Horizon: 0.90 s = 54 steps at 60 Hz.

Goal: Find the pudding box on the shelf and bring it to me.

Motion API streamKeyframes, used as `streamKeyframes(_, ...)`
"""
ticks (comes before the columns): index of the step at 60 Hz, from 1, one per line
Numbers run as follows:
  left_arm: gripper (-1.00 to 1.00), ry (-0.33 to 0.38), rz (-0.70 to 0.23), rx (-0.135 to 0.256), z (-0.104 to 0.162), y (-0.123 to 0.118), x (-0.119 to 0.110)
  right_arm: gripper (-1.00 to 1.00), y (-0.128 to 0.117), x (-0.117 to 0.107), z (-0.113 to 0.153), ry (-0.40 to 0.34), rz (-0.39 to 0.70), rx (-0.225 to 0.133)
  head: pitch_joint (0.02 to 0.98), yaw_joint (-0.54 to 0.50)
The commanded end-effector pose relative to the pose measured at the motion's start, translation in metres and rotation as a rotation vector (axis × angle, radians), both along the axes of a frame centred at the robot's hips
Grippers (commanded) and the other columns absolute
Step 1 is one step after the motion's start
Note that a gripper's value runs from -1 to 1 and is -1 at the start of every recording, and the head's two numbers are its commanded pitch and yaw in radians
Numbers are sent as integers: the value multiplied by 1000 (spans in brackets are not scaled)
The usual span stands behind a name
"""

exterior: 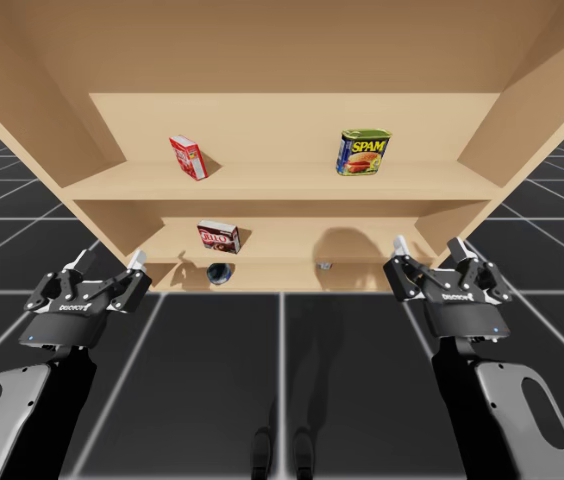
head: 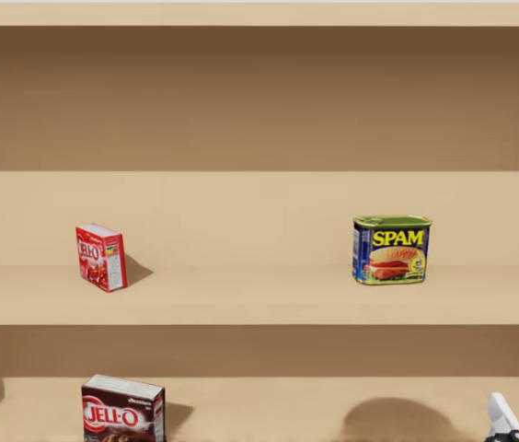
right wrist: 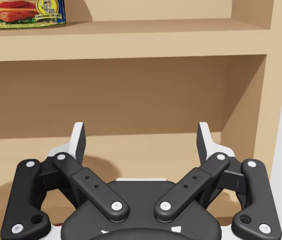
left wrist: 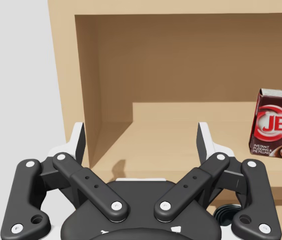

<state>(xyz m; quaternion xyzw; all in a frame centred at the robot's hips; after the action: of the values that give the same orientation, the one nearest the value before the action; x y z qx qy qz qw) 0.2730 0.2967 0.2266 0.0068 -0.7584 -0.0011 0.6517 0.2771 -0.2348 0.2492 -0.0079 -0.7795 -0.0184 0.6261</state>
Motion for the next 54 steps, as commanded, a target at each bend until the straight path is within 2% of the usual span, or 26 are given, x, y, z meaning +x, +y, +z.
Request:
streamKeyframes(1,-1000,1,0,5,-1,0,0,-1000,-2,0,-1,8,11,-6,292,16)
streamKeyframes(13,-1000,2,2,14,-1,0,1,-1000,-2,1,-2,6,17,-16,467,117)
streamKeyframes(23,-1000,4,-2,19,-2,-1,2,-1000,-2,1,-2,7,19,-20,547,204)
streamKeyframes(33,-1000,7,-20,2,-1,-6,1,-1000,0,1,-3,8,18,-23,554,221)
streamKeyframes(41,-1000,21,-76,14,2,-27,-7,-1000,0,1,-3,10,14,-21,544,222)
streamKeyframes(45,-1000,30,-96,7,6,-37,-13,-1000,0,2,-4,16,12,-18,541,225)
streamKeyframes(47,-1000,39,-115,-15,9,-42,-16,-1000,0,2,-4,17,12,-18,541,227)
streamKeyframes(54,-1000,88,-196,-57,21,-62,-25,-1000,0,2,-4,19,14,-17,543,237)
